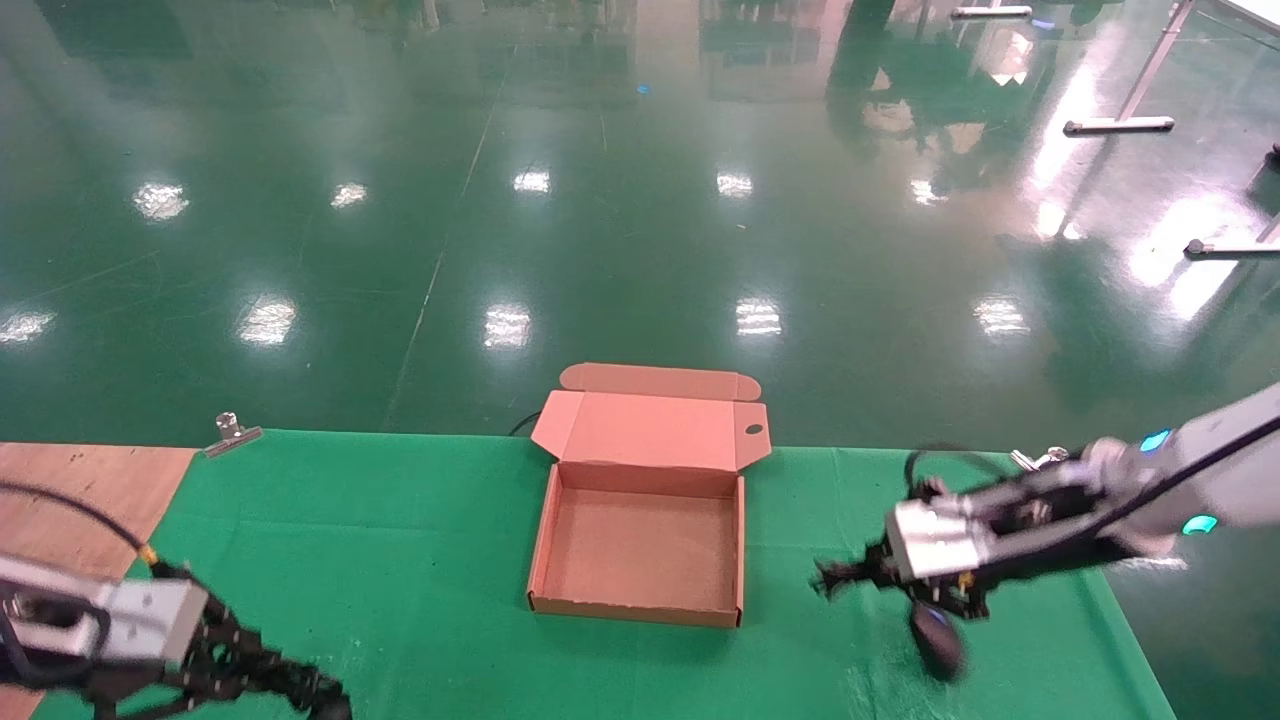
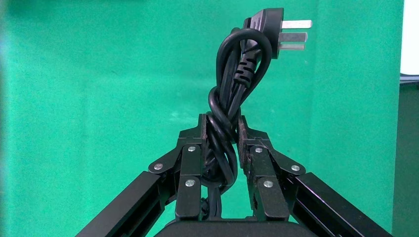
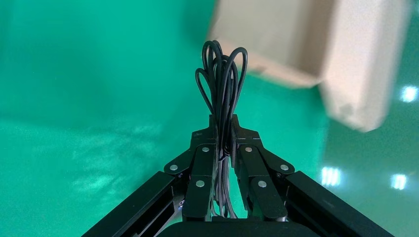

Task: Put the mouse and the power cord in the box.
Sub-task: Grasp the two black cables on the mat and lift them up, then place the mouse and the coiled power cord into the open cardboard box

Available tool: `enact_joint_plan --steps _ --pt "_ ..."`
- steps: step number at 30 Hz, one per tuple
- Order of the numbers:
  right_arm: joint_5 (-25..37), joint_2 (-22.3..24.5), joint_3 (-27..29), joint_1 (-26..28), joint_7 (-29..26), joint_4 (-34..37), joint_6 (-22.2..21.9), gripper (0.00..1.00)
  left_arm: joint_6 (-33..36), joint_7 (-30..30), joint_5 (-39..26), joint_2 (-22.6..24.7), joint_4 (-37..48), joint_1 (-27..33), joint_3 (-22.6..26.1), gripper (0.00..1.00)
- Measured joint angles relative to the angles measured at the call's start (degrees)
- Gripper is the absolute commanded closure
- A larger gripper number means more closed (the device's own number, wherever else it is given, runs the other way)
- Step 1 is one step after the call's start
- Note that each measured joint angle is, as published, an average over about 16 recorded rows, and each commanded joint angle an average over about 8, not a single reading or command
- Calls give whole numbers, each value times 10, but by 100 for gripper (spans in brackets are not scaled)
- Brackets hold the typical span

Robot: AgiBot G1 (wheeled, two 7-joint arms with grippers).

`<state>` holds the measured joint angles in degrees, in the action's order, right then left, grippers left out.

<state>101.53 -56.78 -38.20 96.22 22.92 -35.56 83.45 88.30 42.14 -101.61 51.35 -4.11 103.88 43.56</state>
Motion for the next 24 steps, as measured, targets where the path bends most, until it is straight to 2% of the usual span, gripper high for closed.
enact_joint_plan --steps 7,13,18,24 --pt "-47 33 27 31 -100 -145 45 100 22 -51 9 21 -40 67 0 100" --pt "-63 32 38 61 -176 -232 48 100 9 -109 35 59 -79 123 -13 100" --pt "-61 11 37 87 -203 -239 38 100 -5 -145 57 96 -107 156 -25 100" --pt "-50 -22 30 113 -184 -180 27 100 -23 -153 75 134 -127 161 -34 100"
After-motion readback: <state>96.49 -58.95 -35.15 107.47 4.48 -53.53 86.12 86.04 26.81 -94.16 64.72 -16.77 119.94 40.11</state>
